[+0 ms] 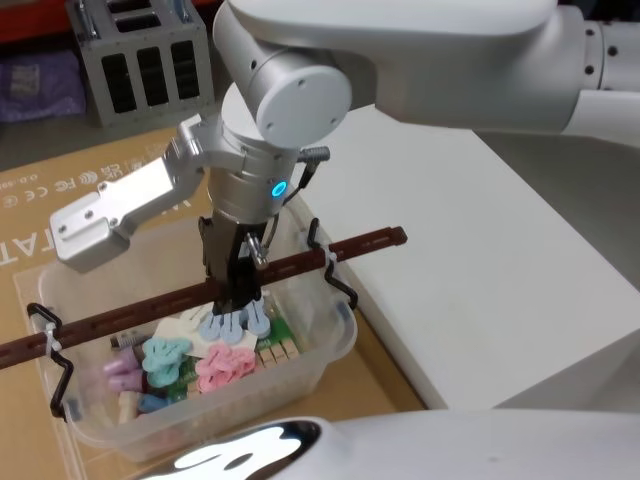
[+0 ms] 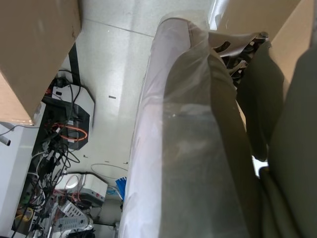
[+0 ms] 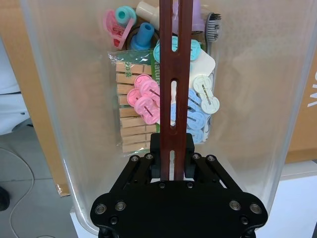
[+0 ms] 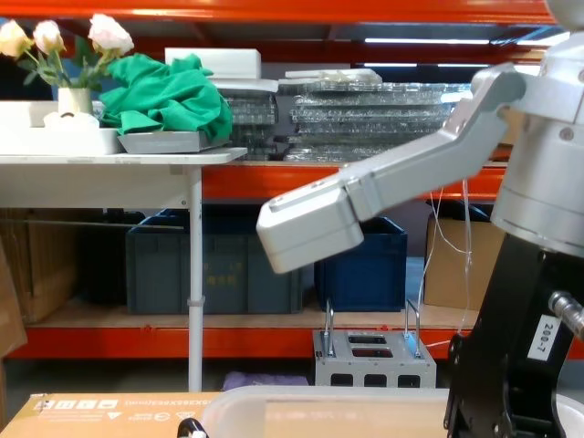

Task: Use one hand to grasp the basket and place it at the designated location.

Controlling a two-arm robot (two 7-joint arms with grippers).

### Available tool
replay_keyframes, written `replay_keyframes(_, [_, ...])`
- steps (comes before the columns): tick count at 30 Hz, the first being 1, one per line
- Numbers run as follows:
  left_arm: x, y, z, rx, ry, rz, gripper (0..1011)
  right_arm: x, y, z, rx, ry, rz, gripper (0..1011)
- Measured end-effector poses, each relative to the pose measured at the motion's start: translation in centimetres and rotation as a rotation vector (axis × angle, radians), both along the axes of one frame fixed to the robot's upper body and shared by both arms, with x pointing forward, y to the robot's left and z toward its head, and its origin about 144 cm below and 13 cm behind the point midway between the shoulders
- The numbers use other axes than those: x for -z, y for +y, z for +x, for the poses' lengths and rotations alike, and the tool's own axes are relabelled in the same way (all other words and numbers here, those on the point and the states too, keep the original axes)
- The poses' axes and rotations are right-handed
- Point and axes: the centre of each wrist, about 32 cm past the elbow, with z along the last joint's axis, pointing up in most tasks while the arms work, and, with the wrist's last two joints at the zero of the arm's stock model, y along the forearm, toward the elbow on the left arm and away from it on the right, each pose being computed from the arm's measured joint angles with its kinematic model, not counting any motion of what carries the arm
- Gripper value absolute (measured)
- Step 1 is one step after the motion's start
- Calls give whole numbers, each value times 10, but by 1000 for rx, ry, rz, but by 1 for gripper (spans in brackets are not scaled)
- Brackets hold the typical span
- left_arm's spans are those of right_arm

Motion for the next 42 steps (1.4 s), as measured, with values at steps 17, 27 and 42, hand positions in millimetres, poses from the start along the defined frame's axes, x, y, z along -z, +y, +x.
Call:
replay_keyframes(17, [0,0,0,0,0,0,0,6,0,3,45,-18,-12,380])
replay_keyframes(27, [0,0,0,0,0,0,0,-18,-11,12,66,-35,46,706])
replay_keyframes(42, [0,0,0,0,0,0,0,-61,-43,13,69,-2,140,1000])
